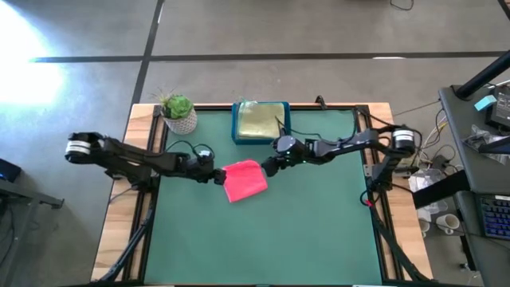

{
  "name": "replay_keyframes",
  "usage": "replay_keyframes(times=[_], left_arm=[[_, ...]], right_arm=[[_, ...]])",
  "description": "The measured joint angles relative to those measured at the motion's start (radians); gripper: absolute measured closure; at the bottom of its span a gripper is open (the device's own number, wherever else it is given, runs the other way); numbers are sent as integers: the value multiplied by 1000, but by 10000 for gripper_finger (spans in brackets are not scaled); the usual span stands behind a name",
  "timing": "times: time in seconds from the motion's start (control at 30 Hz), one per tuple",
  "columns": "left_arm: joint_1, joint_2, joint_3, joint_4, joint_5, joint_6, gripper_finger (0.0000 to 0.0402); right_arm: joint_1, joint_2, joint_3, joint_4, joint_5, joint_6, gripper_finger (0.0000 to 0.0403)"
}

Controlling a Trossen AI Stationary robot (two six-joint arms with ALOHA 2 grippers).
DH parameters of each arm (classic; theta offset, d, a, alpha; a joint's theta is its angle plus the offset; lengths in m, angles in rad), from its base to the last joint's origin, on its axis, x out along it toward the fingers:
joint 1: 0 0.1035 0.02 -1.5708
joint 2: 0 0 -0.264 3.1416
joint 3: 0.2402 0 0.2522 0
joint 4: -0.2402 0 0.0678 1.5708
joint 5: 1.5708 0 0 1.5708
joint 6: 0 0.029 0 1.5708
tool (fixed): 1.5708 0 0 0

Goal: Fold microfiber towels
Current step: Put the pink microfiber cloth into the blue bin

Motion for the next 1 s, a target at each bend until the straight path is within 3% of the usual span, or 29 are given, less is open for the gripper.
replay_keyframes(times=[0.3,0.8,1.0], left_arm=[[0,133,1,87,-17,-25,167],[12,139,1,135,-53,-28,167],[23,168,2,148,-78,-28,167]], right_arm=[[-2,130,104,-11,1,-38,254],[-28,242,191,-40,11,-59,250],[-28,282,230,-35,-53,-66,261]])
